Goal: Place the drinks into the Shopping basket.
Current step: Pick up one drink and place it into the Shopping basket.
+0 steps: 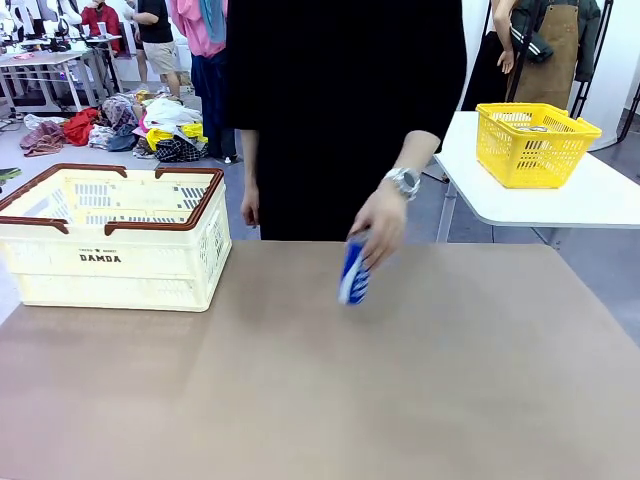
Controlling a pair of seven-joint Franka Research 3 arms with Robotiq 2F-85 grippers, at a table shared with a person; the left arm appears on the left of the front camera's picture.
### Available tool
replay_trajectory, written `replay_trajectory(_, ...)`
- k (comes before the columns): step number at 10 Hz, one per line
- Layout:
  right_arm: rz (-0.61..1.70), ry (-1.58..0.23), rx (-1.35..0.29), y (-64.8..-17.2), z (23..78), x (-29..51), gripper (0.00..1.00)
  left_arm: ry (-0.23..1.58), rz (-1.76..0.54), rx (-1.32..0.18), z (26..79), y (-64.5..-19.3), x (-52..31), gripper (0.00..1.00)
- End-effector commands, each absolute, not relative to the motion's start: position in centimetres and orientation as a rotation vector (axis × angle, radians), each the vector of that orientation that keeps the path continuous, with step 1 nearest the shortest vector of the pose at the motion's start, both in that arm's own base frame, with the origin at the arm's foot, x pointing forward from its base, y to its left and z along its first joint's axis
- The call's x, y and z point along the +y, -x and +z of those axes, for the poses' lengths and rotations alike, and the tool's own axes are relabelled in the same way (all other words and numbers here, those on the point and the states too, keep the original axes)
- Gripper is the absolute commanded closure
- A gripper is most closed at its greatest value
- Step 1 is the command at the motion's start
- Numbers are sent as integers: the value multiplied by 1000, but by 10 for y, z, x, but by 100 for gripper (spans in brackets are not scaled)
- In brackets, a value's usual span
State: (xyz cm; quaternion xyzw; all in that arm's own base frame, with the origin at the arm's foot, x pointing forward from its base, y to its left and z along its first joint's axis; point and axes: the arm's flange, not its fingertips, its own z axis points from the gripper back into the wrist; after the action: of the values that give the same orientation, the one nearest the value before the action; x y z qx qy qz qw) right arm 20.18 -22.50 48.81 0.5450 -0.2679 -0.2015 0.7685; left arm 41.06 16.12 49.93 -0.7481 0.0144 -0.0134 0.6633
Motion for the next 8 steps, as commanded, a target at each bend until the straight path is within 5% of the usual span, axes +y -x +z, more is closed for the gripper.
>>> replay_trajectory(1, -414, -1200, -615, -204, 490, -226, 0, 1684, -40, 40, 501, -407, 172, 0)
replay_trajectory(8, -414, -1200, -615, -204, 490, -226, 0, 1684, -40, 40, 501, -407, 172, 0)
